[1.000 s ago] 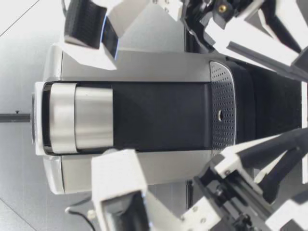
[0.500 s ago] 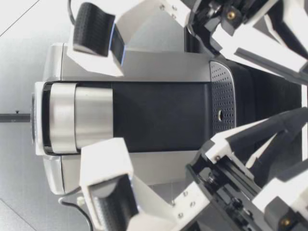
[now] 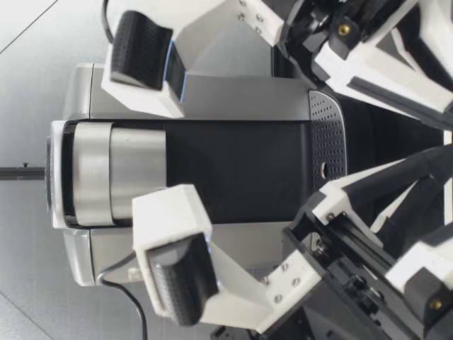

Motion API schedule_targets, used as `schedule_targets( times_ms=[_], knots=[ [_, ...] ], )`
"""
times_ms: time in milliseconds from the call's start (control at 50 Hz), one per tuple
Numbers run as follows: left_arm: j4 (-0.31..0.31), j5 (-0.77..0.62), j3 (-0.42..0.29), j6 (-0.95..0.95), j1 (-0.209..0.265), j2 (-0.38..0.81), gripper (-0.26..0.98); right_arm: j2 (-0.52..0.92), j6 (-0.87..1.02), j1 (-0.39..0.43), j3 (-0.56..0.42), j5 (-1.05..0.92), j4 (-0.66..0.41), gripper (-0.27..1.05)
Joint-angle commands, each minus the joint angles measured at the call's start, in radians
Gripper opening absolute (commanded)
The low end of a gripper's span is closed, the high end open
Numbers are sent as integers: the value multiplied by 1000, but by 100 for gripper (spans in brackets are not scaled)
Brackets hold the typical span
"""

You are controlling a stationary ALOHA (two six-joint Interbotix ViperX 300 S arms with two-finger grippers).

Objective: Place the coffee capsule inside the capsule container, then place the cup onto the center of the cup tray, then push the 'Hot Water' and 'Travel Mug' buttons.

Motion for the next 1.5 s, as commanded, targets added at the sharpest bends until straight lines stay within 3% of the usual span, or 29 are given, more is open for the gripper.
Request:
schedule_targets(
  times_ms=[0,220,500,680,840,1040,1480],
  knots=[
    [2,-3,-17,0,6,-20,70,-12,-2,6,-21,-9,-2,2],
    [2,-2,-14,-3,6,-35,51,-23,0,5,-20,-3,-2,2],
    [-2,0,28,-21,6,-87,50,-167,12,-5,15,6,2,2],
    [-14,-6,86,-25,6,-160,50,-339,14,-94,89,-91,9,2],
    [-43,-18,107,-25,6,-207,50,-414,21,-227,158,-356,34,2],
    [-64,-43,112,-25,6,-215,50,-385,26,-342,173,-586,43,2],
    [-64,-78,110,-23,6,-227,50,-321,17,-430,101,-634,41,2]
  ],
)
